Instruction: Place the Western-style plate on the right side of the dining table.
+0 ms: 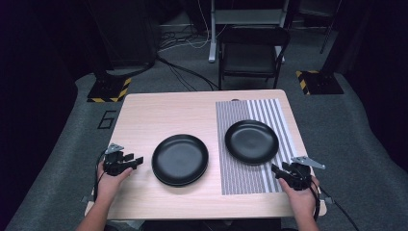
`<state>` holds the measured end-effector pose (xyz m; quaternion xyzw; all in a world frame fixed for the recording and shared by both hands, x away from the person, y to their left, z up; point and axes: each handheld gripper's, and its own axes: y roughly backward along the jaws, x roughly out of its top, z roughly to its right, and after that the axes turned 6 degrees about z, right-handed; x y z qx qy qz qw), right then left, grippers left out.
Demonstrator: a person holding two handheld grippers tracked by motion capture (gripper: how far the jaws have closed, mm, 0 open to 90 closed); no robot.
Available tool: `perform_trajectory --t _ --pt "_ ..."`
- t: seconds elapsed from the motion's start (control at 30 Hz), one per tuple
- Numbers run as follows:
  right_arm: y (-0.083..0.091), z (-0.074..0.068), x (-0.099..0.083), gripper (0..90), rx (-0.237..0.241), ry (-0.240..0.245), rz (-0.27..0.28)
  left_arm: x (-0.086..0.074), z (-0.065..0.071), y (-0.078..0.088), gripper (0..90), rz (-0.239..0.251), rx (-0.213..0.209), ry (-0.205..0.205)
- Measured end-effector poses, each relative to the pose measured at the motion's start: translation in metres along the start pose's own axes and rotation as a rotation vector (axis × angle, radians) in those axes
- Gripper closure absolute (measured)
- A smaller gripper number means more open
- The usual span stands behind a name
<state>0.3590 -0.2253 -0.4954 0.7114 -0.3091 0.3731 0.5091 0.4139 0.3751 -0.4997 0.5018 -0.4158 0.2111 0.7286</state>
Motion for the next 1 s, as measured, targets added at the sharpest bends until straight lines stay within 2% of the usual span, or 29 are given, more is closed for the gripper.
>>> perform_trajectory --t 0.13,0.3,0.37,0.57,0.67,1.0 --pt "-0.001 0.001 -0.002 50.3 0.002 0.014 -0.009 -0.004 -0.004 -0.003 46.3 -0.008 0.005 -0.03" --pt "-0.003 0.008 -0.006 50.2 -0.016 0.012 -0.015 -0.007 -0.009 -0.004 46.1 -0.004 0.018 -0.008" --pt "-0.004 0.013 -0.007 49.9 -0.032 -0.007 -0.019 -0.008 -0.012 -0.005 46.2 -0.017 0.021 0.001" --pt "-0.004 0.024 -0.011 48.6 -0.047 -0.059 -0.004 -0.008 -0.017 -0.005 43.9 -0.004 0.04 0.025" --pt "-0.005 0.025 -0.012 48.5 -0.051 -0.063 -0.004 -0.009 -0.018 -0.005 42.9 -0.006 0.044 0.032" --pt "-0.011 0.022 -0.015 46.9 -0.083 -0.003 -0.029 -0.008 -0.02 -0.006 41.4 0.001 0.072 0.022"
